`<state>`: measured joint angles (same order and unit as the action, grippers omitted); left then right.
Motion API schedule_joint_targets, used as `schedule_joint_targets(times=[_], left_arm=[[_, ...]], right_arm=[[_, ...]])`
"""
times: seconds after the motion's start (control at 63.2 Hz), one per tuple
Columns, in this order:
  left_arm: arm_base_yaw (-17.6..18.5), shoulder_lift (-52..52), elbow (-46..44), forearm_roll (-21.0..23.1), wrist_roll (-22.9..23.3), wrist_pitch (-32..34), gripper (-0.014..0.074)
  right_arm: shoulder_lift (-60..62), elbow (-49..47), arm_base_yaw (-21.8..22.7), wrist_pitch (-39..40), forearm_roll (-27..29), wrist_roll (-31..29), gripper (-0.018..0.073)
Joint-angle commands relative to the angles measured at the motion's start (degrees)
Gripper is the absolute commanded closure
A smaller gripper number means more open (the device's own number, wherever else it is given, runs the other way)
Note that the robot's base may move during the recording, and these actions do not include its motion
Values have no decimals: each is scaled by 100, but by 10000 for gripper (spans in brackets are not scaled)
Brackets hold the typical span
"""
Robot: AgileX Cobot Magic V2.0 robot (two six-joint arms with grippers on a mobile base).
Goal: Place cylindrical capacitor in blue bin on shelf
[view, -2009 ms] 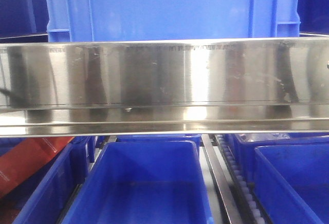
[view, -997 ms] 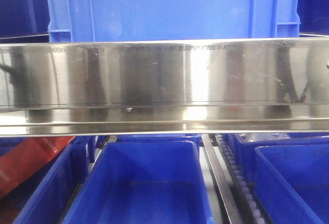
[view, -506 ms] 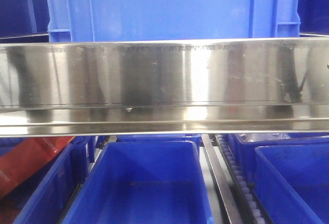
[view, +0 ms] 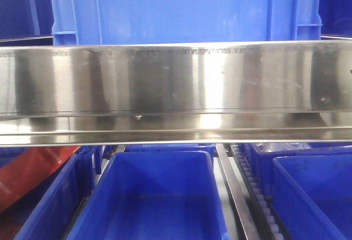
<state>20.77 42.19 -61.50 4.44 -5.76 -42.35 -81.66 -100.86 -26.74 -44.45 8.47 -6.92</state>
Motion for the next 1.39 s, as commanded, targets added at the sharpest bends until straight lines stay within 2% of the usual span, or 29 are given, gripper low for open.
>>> schedule_joint_targets(times=[0.0,0.285,0.332,0.38,0.443,0.522,0.569,0.633,0.696,0.838,0.949,1.012,1.092,1.171,1.218,1.376], left_arm=[[-13,-27,38,47,44,-73,708],[-13,-27,38,47,44,-73,708],[-13,-27,38,47,44,-73,708],[-13,-27,38,47,44,-73,708],[-13,-27,38,47,44,-73,708],[-13,-27,38,47,44,-73,708],[-13,-27,38,47,44,-73,708],[-13,-27,38,47,44,-73,708],[-13,-27,38,47,44,-73,708],[-13,-27,38,47,44,-73,708],[-13,-27,38,47,44,-73,708],[-13,-27,38,47,44,-73,708],[-22,-40,38,-45,109,-74,708],[-123,-96,38,-356,393,-83,708],[-223,-152,38,-569,509,-108,708],[-665,-457,150,-855,509,-125,708]], right_arm=[[-540,-254,-86,-67,-16,-79,713],[-1740,-379,-86,-226,-16,-79,713],[-1834,-379,-86,-264,-16,-79,692],[-1882,-379,-86,-288,-16,-79,629],[-1897,-379,-86,-299,-16,-79,494],[-1897,-379,-86,-299,-16,-79,261],[-1897,-379,-86,-310,-16,-79,157],[-1873,-379,-86,-319,-16,-79,57],[-1828,-379,-86,-322,-16,-79,29],[-1614,-455,-86,-361,-16,-79,75],[-1291,-480,-61,-383,-16,-79,185],[-1051,-480,-8,-429,-16,-79,291],[-735,-480,111,-527,-16,-79,464],[-366,-440,321,-644,-16,-79,641],[-117,-335,463,-654,-16,-79,716],[813,361,930,-654,-16,-68,717]])
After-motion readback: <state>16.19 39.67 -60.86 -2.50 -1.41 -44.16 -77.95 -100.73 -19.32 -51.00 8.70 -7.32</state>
